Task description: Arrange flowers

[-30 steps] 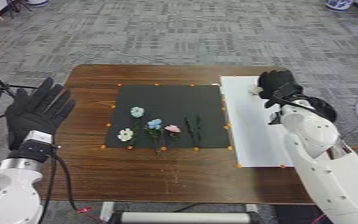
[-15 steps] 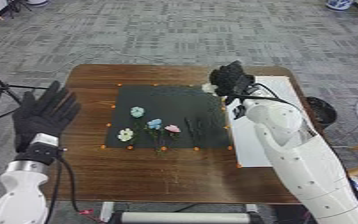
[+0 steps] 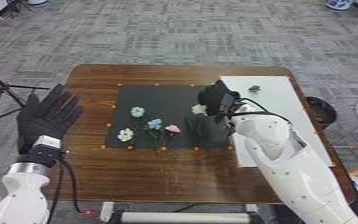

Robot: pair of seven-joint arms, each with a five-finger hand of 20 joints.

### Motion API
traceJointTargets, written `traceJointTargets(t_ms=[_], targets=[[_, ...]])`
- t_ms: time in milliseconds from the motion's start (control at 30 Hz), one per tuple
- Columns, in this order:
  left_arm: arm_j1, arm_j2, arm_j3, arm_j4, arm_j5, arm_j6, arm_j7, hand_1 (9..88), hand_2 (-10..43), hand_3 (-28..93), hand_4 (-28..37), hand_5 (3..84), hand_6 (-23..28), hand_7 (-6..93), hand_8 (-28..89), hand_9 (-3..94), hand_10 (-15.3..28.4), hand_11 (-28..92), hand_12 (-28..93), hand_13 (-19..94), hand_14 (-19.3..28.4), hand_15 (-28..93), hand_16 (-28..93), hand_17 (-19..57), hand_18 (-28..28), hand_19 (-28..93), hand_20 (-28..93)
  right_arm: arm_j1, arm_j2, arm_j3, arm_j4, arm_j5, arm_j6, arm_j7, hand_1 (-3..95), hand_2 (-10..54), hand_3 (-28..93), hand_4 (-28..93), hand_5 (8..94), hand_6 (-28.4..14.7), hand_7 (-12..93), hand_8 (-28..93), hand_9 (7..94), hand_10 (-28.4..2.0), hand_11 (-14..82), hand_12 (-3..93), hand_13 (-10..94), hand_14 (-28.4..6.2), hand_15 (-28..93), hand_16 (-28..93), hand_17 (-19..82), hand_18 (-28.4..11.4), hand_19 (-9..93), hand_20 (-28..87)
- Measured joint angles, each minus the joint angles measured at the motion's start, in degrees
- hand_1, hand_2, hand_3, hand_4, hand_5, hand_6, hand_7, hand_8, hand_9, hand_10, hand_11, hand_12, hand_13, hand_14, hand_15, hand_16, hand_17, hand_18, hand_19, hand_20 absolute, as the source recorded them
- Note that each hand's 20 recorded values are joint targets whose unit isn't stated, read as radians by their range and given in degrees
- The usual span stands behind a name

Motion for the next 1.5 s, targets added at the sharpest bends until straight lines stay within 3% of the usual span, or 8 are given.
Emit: traceJointTargets(t_ms=[300, 567, 967, 1200, 1300, 1367, 1500], targets=[[0.0, -0.04, 0.03, -0.01, -0.36, 0.70, -0.02, 25.7, 17.1, 66, -28.3, 39.2, 8.5, 8.7, -9, 30.9, 14.6, 16, 6, 23, 14.8, 18, -4, -9.2, 14.4, 35, 5, 0.0, -1.5, -0.8, 0.3, -1.7, 0.0, 0.0, 56.7, -9.5, 70, -28, 67.5, 1.8, 41, -10, 75.6, -6.0, 7.4, 34.3, 55, -4.9, 49, 44, 24, -18.9, 70, 39], [0.7, -0.09, -1.18, -0.42, -1.02, 1.38, 0.23, 25.6, 17.1, 66, -28.3, 39.2, 8.4, 8.8, -9, 30.9, 14.7, 16, 6, 23, 14.8, 18, -4, -9.2, 14.4, 36, 5, 0.0, -1.6, -0.8, 0.4, -1.7, 0.0, 0.4, 51.8, -9.5, 74, -28, 65.4, 1.4, 31, -9, 69.9, -7.3, 16.4, 26.0, 54, -7.1, 53, 40, 23, -19.5, 71, 39], [0.9, -0.10, -1.33, -0.47, -1.20, 1.38, 0.26, 25.4, 16.9, 66, -28.3, 39.1, 8.5, 8.6, -9, 30.6, 14.6, 16, 6, 22, 15.1, 18, -4, -9.2, 14.4, 36, 5, 0.0, -1.5, -0.9, -0.5, -1.0, 1.3, 1.1, 48.7, -9.5, 77, -28, 64.6, 1.6, 23, -13, 66.1, -9.2, 21.1, 19.6, 53, -8.3, 55, 38, 23, -19.9, 71, 39], [1.1, -0.10, -1.42, -0.47, -1.24, 1.38, 0.37, 25.2, 16.8, 66, -28.3, 38.9, 8.2, 8.9, -9, 30.3, 14.3, 16, 6, 22, 15.0, 18, -4, -9.2, 14.3, 36, 5, 0.1, -1.5, -0.2, -1.2, 0.7, 1.3, 1.9, 43.4, -9.5, 81, -28, 60.7, 0.7, 21, -16, 61.6, -11.0, 19.1, 17.8, 52, -10.6, 58, 29, 22, -20.3, 70, 39], [1.1, -0.10, -1.39, -0.47, -1.25, 1.37, 0.44, 24.9, 16.7, 67, -28.3, 38.7, 8.1, 9.0, -9, 30.1, 14.1, 16, 6, 22, 14.8, 18, -4, -9.1, 14.3, 35, 5, 0.5, -1.5, 0.7, -0.8, 1.7, 1.7, 3.5, 42.2, -9.5, 81, -28, 55.9, -0.6, 19, -15, 54.7, -10.7, 14.2, 16.0, 49, -11.4, 53, 24, 22, -20.2, 69, 37], [1.0, -0.10, -1.34, -0.46, -1.25, 1.31, 0.47, 24.9, 16.6, 67, -28.3, 38.6, 7.9, 9.1, -9, 30.0, 13.7, 16, 6, 22, 14.7, 18, -4, -9.0, 14.2, 35, 5, 1.3, -1.5, 1.6, 0.2, 2.1, 1.8, 5.6, 42.0, -9.5, 82, -28, 52.9, -0.8, 18, -14, 49.6, -10.5, 10.4, 14.5, 45, -10.9, 40, 19, 21, -19.4, 65, 32], [0.8, -0.10, -1.33, -0.43, -1.24, 1.25, 0.47, 24.9, 16.5, 67, -28.3, 38.4, 7.7, 9.3, -9, 29.9, 13.5, 16, 6, 22, 14.6, 18, -4, -8.8, 14.0, 35, 5, 4.0, -1.4, 4.5, 4.0, 1.6, 0.7, 9.7, 42.5, -9.5, 82, -28, 49.4, -1.6, 16, -13, 47.0, -11.2, 8.7, 13.7, 41, -11.2, 32, 15, 19, -18.5, 60, 25]])
